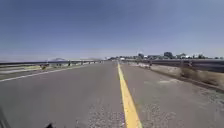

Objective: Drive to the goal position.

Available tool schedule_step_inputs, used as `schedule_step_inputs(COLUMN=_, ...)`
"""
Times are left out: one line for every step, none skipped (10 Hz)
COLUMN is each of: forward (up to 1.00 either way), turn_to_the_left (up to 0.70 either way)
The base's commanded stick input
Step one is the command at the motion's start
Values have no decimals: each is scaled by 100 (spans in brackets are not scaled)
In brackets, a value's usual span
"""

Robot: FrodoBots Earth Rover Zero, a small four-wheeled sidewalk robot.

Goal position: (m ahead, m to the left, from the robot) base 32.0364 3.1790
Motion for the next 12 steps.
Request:
schedule_step_inputs(forward=85, turn_to_the_left=0)
schedule_step_inputs(forward=85, turn_to_the_left=0)
schedule_step_inputs(forward=85, turn_to_the_left=0)
schedule_step_inputs(forward=85, turn_to_the_left=0)
schedule_step_inputs(forward=85, turn_to_the_left=0)
schedule_step_inputs(forward=85, turn_to_the_left=0)
schedule_step_inputs(forward=85, turn_to_the_left=0)
schedule_step_inputs(forward=85, turn_to_the_left=0)
schedule_step_inputs(forward=85, turn_to_the_left=0)
schedule_step_inputs(forward=85, turn_to_the_left=0)
schedule_step_inputs(forward=85, turn_to_the_left=0)
schedule_step_inputs(forward=85, turn_to_the_left=0)
